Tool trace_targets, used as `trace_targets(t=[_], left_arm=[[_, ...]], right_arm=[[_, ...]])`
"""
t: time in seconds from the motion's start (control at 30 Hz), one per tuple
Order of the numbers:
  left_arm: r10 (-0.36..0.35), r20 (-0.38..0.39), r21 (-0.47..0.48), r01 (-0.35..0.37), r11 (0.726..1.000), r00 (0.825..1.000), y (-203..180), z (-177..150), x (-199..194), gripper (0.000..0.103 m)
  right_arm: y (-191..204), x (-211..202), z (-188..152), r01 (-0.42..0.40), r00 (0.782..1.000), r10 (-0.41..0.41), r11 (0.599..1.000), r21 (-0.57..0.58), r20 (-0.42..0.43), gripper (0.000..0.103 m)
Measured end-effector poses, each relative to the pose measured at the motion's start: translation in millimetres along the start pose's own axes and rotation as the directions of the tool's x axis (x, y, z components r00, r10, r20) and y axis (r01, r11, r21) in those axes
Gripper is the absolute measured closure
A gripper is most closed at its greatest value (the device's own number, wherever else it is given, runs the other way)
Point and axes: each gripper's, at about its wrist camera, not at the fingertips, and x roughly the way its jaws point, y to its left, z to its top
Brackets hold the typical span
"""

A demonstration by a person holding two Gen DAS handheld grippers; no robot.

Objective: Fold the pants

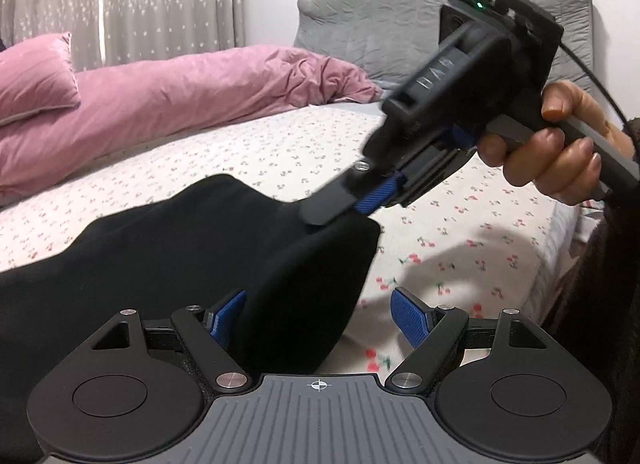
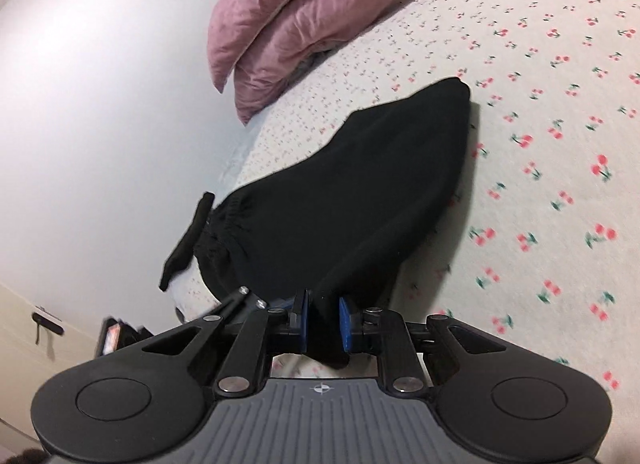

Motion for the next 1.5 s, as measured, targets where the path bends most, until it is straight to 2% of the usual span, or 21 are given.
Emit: trace_targets(t=[0.1,0.27,0.37,0.4,0.43,0.47,0.53,0.6,0.73,0.77,0.87,0.93,0.97,1.0,1.03,1.07,1.17,1.27,1.33,1.4,1.5], left_arm=[[0.039,0.0,-0.011,-0.039,0.999,0.999,-5,4,8,0.023],[0.131,-0.057,-0.054,-0.134,0.989,0.99,-7,5,29,0.026],[0.195,-0.066,-0.091,-0.2,0.975,0.979,-6,4,35,0.043],[0.22,-0.068,-0.094,-0.226,0.97,0.973,-6,4,36,0.055],[0.236,-0.07,-0.1,-0.242,0.965,0.969,-5,5,36,0.061],[0.236,-0.072,-0.115,-0.243,0.963,0.969,-2,5,35,0.061],[0.229,-0.07,-0.152,-0.238,0.959,0.971,2,6,31,0.065],[0.225,-0.064,-0.168,-0.233,0.958,0.972,4,5,28,0.067],[0.22,-0.056,-0.172,-0.226,0.959,0.974,3,4,24,0.067],[0.218,-0.055,-0.175,-0.225,0.959,0.974,1,4,23,0.067],[0.21,-0.05,-0.193,-0.216,0.957,0.976,5,4,20,0.069],[0.208,-0.042,-0.203,-0.213,0.956,0.977,6,4,18,0.072],[0.208,-0.038,-0.208,-0.212,0.955,0.977,7,4,16,0.073],[0.208,-0.036,-0.214,-0.21,0.954,0.978,8,4,14,0.075],[0.206,-0.033,-0.22,-0.209,0.953,0.978,9,4,12,0.078],[0.207,-0.025,-0.229,-0.207,0.951,0.978,11,5,9,0.08],[0.216,0.022,-0.289,-0.2,0.936,0.976,20,7,-6,0.085],[0.244,0.093,-0.335,-0.2,0.921,0.965,31,11,-27,0.086],[0.277,0.136,-0.371,-0.211,0.904,0.951,37,12,-42,0.086],[0.309,0.159,-0.419,-0.22,0.881,0.938,46,13,-55,0.086],[0.376,0.181,-0.506,-0.242,0.828,0.909,64,12,-77,0.087]], right_arm=[[0,3,7,-0.012,1.0,0.012,1.0,0.014,-0.004,0.084],[-3,8,14,-0.026,0.999,0.027,0.999,0.023,-0.019,0.08],[-7,3,19,-0.009,1.0,0.009,1.0,0.02,-0.008,0.077],[-10,0,21,0.003,1.0,-0.004,1.0,0.026,0.01,0.072],[-15,-5,24,0.019,0.999,-0.02,0.999,0.039,0.035,0.065],[-20,-10,25,0.047,0.996,-0.051,0.998,0.05,0.067,0.049],[-30,-15,31,0.114,0.986,-0.121,0.991,0.068,0.112,0.046],[-43,-15,36,0.129,0.983,-0.143,0.985,0.112,0.119,0.046],[-71,1,41,0.155,0.978,-0.18,0.966,0.208,0.104,0.049],[-74,7,41,0.15,0.979,-0.176,0.963,0.224,0.101,0.054],[-79,23,49,0.088,0.984,-0.124,0.962,0.259,0.128,0.056],[-80,33,55,0.078,0.98,-0.123,0.961,0.266,0.158,0.06],[-81,38,57,0.079,0.975,-0.131,0.959,0.273,0.179,0.067],[-82,44,59,0.087,0.97,-0.147,0.955,0.285,0.196,0.081],[-82,47,59,0.087,0.966,-0.153,0.951,0.296,0.209,0.086],[-79,49,57,0.077,0.962,-0.15,0.95,0.303,0.227,0.089],[-59,40,58,0.037,0.95,-0.117,0.963,0.267,0.289,0.091],[-30,43,71,-0.003,0.946,-0.076,0.97,0.243,0.314,0.091],[-3,52,80,0.004,0.946,-0.07,0.979,0.203,0.318,0.092],[22,64,88,0.011,0.947,-0.062,0.987,0.159,0.316,0.092],[57,90,98,0.013,0.953,-0.043,0.995,0.1,0.3,0.092]])
